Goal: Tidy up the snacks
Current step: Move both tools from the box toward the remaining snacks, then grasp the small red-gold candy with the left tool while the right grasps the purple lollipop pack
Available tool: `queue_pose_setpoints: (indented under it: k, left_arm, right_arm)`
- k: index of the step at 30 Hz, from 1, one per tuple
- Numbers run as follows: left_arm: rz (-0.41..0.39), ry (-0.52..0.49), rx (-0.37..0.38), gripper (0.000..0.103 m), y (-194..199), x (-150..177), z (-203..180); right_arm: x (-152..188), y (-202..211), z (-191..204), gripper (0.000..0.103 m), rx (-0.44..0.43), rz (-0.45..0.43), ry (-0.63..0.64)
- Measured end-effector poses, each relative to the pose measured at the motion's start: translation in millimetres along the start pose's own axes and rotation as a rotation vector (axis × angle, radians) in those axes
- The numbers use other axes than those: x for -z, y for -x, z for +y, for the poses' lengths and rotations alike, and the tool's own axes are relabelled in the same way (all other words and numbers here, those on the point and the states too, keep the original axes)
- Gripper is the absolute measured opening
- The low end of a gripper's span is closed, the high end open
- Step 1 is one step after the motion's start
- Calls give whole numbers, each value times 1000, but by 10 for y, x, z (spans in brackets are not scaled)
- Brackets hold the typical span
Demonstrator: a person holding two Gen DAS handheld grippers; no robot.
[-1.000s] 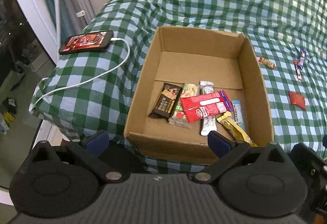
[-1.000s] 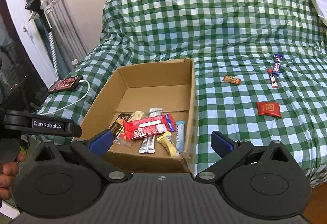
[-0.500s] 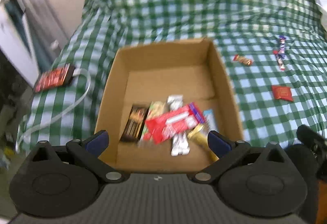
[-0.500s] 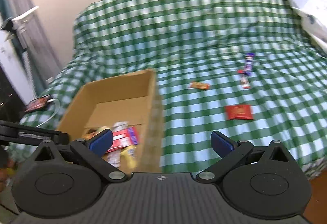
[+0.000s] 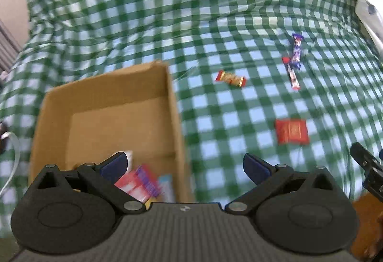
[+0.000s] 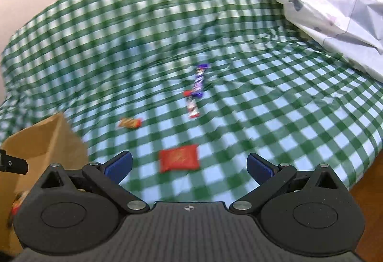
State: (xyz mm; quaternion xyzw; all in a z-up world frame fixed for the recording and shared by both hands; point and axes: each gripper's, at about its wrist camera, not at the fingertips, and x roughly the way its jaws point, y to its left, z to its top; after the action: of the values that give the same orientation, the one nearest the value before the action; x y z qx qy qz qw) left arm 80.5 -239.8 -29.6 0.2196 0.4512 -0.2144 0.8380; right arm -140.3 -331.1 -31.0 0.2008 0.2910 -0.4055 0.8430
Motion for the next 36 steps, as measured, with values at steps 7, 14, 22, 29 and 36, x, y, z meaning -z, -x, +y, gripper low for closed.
queue_pose_setpoints:
  k: [7, 14, 22, 29, 36]
  left_arm:
    - [52, 90, 5, 103, -1053, -804, -368]
    - [132, 257, 22, 103, -2099, -1273, -410]
    - [233, 313, 39, 103, -2790, -1450, -453]
    - [169, 346, 162, 12, -2506, -1384, -251]
    - [115, 366, 281, 0, -1940, -1319, -98]
  right_arm:
    - [-543, -1089, -312, 101, 25, -25, -46]
    - [-1059, -2395, -258, 101, 32, -47, -50]
    - [-1208, -3350, 78, 84, 38, -31, 123]
    - [-1113, -3281, 49, 23, 53, -27, 219]
    - [-1109, -2485, -46, 23, -8, -91, 202]
